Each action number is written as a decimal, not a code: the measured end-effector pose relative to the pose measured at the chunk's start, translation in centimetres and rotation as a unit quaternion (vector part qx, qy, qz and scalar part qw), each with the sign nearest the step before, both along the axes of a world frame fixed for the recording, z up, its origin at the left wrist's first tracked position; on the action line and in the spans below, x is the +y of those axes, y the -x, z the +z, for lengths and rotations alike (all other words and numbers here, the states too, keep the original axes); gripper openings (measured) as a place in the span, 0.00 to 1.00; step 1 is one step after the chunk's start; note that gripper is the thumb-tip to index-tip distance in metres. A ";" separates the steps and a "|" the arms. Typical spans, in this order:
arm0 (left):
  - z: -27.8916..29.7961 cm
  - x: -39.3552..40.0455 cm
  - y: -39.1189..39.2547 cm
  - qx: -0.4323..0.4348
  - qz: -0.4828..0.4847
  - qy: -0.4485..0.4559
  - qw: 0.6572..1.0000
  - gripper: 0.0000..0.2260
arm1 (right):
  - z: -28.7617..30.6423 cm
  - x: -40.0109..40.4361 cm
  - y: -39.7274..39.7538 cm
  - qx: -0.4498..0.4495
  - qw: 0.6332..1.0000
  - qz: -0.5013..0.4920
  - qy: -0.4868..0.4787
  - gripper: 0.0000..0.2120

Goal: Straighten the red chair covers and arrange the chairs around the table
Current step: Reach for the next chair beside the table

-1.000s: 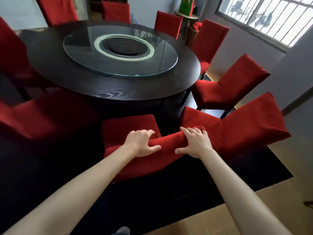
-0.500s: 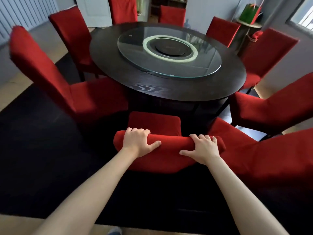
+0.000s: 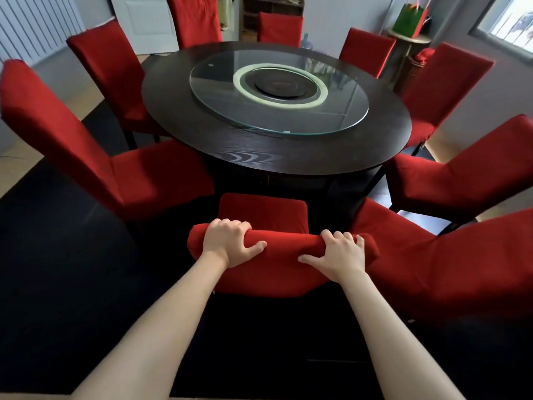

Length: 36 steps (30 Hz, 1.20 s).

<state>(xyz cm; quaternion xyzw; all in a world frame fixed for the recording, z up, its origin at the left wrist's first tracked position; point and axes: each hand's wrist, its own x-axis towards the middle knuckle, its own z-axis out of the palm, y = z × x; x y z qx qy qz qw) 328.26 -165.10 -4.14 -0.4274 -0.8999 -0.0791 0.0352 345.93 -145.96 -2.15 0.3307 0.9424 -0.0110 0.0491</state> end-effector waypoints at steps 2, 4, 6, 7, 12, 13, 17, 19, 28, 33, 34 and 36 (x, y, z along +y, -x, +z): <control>-0.1 0.0 1.1 0.003 -0.004 -0.001 1.000 0.38 | -0.1 -0.4 0.8 -0.001 1.000 -0.008 0.004 0.42; -0.2 0.1 2.2 0.007 -0.008 0.002 1.000 0.37 | -0.1 -0.7 1.5 -0.001 1.000 -0.015 0.008 0.43; -0.2 0.1 3.2 0.007 -0.011 0.003 1.000 0.37 | -0.1 -1.0 2.2 -0.004 1.000 -0.019 0.011 0.43; -0.3 0.1 3.6 0.006 -0.012 0.002 1.000 0.37 | -0.1 -1.1 2.6 -0.006 1.000 -0.021 0.012 0.43; -0.4 0.1 4.6 0.007 -0.015 -0.001 1.000 0.37 | -0.1 -1.1 3.3 -0.008 1.000 -0.025 0.016 0.43; -0.4 0.2 4.6 0.007 -0.015 -0.002 1.000 0.37 | -0.1 -1.1 3.3 -0.007 0.999 -0.025 0.018 0.43; -0.4 0.1 4.4 0.013 -0.014 -0.001 1.000 0.38 | -0.1 -1.1 3.3 -0.007 0.999 -0.030 0.027 0.43; -0.4 0.0 4.3 0.015 -0.014 -0.001 1.000 0.39 | -0.1 -1.1 3.3 -0.006 0.999 -0.029 0.031 0.43; -0.1 -0.2 4.3 -0.009 -0.021 0.011 1.000 0.30 | 0.7 -1.8 2.8 -0.008 0.999 -0.030 0.039 0.45; 0.4 0.0 4.1 -0.031 -0.046 -0.025 0.998 0.29 | 1.2 -2.4 1.7 0.010 0.998 -0.047 0.041 0.46; 0.6 0.2 4.0 -0.034 -0.055 -0.031 0.997 0.29 | 1.4 -2.4 1.5 0.014 0.998 -0.053 0.040 0.46; 1.2 0.8 3.7 -0.038 -0.077 -0.042 0.995 0.29 | 1.7 -2.5 0.8 0.021 0.997 -0.066 0.033 0.46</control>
